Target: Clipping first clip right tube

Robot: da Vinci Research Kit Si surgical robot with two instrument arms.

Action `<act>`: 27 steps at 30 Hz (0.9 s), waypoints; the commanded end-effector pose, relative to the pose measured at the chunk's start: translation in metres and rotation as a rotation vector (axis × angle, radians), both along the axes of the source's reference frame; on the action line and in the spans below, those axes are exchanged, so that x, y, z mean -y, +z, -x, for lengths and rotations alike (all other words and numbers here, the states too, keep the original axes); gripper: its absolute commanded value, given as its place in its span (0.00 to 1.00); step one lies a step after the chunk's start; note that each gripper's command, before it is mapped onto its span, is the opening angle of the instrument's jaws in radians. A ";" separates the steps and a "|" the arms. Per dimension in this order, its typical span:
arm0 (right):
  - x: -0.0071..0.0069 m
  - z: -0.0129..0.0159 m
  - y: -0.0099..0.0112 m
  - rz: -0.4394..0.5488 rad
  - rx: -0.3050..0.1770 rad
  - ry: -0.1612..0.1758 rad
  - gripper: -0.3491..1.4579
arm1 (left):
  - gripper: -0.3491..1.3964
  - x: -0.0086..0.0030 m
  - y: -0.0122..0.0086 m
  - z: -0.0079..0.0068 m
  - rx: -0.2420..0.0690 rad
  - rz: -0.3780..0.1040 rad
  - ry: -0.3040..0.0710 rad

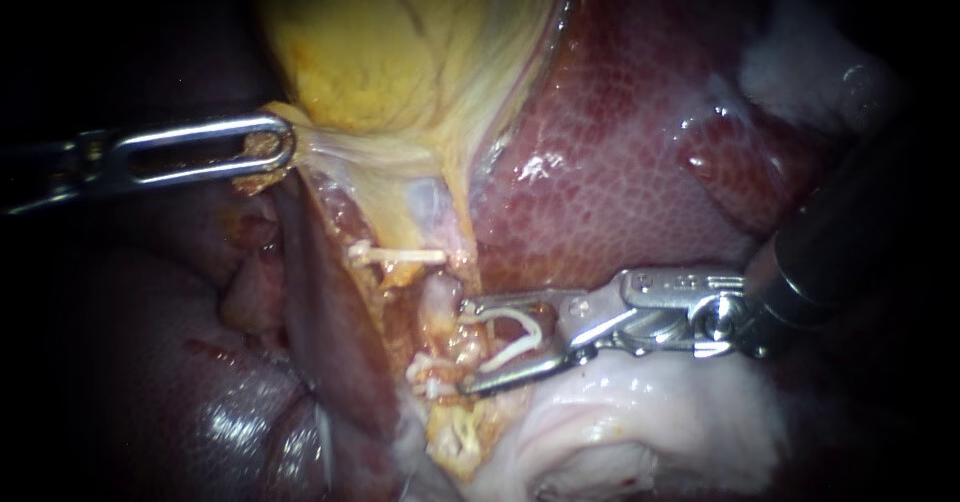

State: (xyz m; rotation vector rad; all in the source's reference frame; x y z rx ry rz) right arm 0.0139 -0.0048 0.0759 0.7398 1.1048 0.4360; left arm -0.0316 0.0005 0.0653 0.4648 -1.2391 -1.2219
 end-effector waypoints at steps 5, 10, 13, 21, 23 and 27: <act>0.0000 0.0000 0.0000 -0.005 0.001 0.001 0.52 | 0.00 0.0000 0.0000 0.0000 0.000 0.000 0.000; 0.0000 0.0000 0.0000 -0.005 0.001 0.001 0.52 | 0.00 0.0000 0.0000 0.0000 0.000 0.000 0.000; 0.0001 0.0000 -0.0001 -0.005 0.001 0.001 0.52 | 0.00 0.0000 0.0000 0.0000 0.000 0.000 0.000; 0.0001 0.0003 -0.0001 -0.005 0.000 -0.001 0.52 | 0.00 0.0000 0.0000 -0.0001 0.000 0.000 0.000; 0.0001 0.0007 -0.0002 -0.011 0.001 -0.001 0.52 | 0.00 0.0000 0.0000 -0.0001 0.000 0.000 0.000; 0.0000 0.0020 -0.0004 -0.018 0.004 -0.008 0.52 | 0.00 0.0000 0.0000 -0.0003 0.000 0.000 0.001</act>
